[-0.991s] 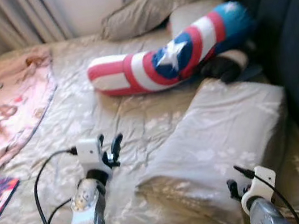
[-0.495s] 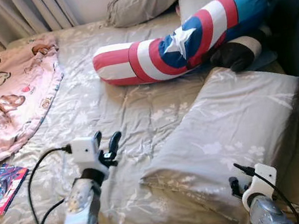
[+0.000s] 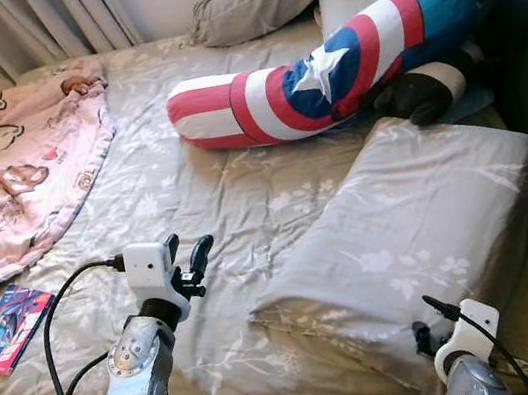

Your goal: Clean up the room

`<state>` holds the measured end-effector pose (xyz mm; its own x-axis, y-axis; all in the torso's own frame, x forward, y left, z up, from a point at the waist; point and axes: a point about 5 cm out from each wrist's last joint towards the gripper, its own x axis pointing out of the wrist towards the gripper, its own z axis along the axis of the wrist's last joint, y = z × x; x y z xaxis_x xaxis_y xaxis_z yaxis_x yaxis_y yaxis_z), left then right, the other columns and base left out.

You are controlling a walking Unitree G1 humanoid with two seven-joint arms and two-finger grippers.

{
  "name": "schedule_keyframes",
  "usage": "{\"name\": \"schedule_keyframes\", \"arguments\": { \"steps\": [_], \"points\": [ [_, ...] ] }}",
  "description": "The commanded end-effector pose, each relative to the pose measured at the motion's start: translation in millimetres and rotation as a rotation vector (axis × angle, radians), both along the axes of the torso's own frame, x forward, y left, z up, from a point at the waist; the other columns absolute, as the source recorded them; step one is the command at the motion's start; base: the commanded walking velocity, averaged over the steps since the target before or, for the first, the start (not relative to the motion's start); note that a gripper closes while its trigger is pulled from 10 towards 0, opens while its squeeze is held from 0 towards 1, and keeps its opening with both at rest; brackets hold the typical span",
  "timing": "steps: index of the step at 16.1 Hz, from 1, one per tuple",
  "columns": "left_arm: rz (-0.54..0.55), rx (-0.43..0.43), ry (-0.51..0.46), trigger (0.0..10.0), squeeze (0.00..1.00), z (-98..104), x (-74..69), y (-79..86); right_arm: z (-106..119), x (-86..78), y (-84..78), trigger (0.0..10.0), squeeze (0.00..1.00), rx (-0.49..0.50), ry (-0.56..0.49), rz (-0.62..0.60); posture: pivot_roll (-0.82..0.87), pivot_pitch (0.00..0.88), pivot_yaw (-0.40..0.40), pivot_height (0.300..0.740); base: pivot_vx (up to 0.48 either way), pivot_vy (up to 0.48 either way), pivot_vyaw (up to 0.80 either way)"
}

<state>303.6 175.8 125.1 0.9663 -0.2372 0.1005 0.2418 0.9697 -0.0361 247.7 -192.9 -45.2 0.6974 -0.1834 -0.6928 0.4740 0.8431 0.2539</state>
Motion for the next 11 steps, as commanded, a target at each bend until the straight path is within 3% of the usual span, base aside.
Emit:
{"name": "schedule_keyframes", "arguments": {
  "steps": [1,4,11],
  "points": [
    [0.007,0.007,0.003,10.0,0.0,2.2,-2.9,3.9,-14.2,-15.6,18.6,10.0,0.0,0.086,0.072,0.031,0.11,0.186,0.127,0.74,0.0,0.0,0.0],
    [0.007,0.013,-0.011,10.0,0.0,9.9,-2.7,5.1,-14.5,-14.1,30.4,10.0,0.0,0.065,0.096,0.119,0.14,0.199,0.136,0.74,0.0,0.0,0.0],
    [0.015,0.026,-0.005,10.0,0.0,19.3,-18.0,11.3,-12.3,-12.1,23.9,10.0,0.0,0.017,0.086,0.078,0.17,0.268,0.155,0.74,0.0,0.0,0.0]
  ]
}}
